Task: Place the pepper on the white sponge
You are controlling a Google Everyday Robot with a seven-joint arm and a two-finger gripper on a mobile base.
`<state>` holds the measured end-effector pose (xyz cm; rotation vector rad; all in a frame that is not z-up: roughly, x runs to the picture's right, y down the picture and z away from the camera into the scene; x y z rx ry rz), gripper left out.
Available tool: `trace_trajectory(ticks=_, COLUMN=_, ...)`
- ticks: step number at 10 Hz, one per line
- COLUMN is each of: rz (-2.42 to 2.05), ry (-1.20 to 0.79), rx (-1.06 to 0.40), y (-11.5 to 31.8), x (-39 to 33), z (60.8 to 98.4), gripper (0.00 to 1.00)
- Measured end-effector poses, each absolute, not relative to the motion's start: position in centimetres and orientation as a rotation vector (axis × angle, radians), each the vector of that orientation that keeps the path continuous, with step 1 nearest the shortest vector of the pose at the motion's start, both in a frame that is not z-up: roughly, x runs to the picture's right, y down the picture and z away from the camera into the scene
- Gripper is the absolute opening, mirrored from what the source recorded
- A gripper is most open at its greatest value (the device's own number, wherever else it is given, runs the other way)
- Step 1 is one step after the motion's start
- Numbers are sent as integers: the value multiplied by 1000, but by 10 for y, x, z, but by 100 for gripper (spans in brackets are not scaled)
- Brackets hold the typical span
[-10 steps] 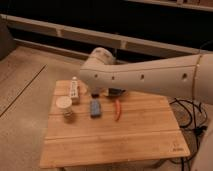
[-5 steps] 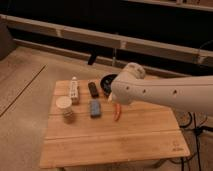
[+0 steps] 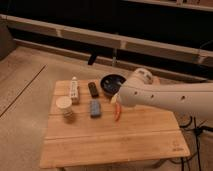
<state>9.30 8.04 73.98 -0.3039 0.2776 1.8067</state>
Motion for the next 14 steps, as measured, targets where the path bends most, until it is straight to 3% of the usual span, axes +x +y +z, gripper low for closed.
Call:
trace_trajectory(ticks=7, rz=1704, ry=461, rx=-510, y=131, x=72, z=850, gripper=65)
trace_trajectory(ticks=14, rz=1633, ry=553, rx=-565, y=134, x=107, z=901, gripper=65)
